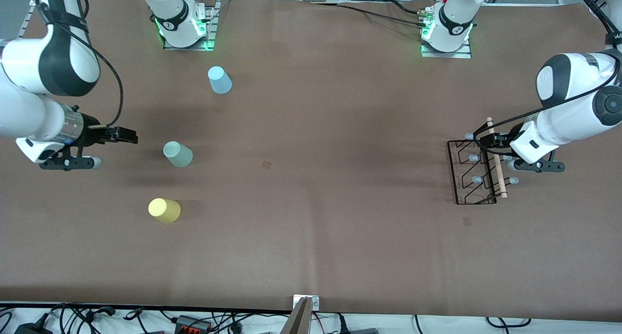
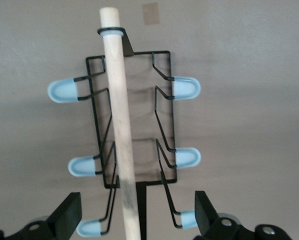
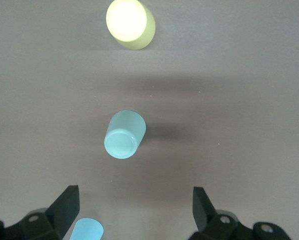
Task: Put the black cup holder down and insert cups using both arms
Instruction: 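Carry the rack mid-table with the left gripper while the right gripper reaches the cup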
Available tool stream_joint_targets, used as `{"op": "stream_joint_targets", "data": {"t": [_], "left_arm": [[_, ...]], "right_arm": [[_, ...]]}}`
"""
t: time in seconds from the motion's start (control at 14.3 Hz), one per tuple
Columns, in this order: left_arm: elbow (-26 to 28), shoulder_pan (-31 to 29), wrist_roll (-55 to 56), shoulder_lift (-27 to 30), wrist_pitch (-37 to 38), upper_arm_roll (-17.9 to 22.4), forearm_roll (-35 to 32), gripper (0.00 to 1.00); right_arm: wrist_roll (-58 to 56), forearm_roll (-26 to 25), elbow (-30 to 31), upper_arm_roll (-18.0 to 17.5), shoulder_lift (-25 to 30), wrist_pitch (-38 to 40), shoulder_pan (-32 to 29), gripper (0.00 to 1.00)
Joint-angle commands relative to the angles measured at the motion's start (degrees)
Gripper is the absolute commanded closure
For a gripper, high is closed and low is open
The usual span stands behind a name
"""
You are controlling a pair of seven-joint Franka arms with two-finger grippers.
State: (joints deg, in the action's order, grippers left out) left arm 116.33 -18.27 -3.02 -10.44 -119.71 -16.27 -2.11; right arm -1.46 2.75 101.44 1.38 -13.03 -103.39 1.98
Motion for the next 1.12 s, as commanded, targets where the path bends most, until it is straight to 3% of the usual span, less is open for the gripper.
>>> {"op": "stream_joint_targets", "data": {"t": [0.0,0.14,0.42,0.63,0.7,0.91,1.05], "left_arm": [[3.81,-0.01,-0.5,0.42,-4.82,-0.25,-1.23,0.12],[4.0,-0.01,-0.5,-0.19,-5.27,-0.25,-1.23,0.26],[3.91,-0.01,-0.59,-0.02,-4.83,-0.43,-1.23,0.68],[3.65,0.08,-0.41,-0.11,-4.74,-0.43,-1.14,0.94],[3.56,0.08,-0.32,-0.02,-4.66,-0.52,-1.23,0.99],[1.63,0.6,0.03,-0.11,-2.3,-0.78,-1.14,0.99],[-3.27,1.57,2.21,-0.46,3.91,-2.7,-1.14,0.99]], "right_arm": [[-0.39,0.5,0.94,0.12,-0.59,-0.67,1.18,0.0],[0.66,0.42,3.04,0.12,-0.59,-3.03,2.14,0.0],[3.56,0.33,8.67,0.12,-0.5,-9.8,5.14,0.0],[3.74,0.76,8.86,0.12,-1.64,-10.42,5.05,0.0],[3.74,0.77,8.86,0.03,-2.6,-11.21,5.14,0.0],[7.16,0.77,8.95,0.03,-4.28,-12.01,6.8,0.0],[8.48,0.86,9.82,0.03,-4.98,-12.71,7.86,0.0]]}}
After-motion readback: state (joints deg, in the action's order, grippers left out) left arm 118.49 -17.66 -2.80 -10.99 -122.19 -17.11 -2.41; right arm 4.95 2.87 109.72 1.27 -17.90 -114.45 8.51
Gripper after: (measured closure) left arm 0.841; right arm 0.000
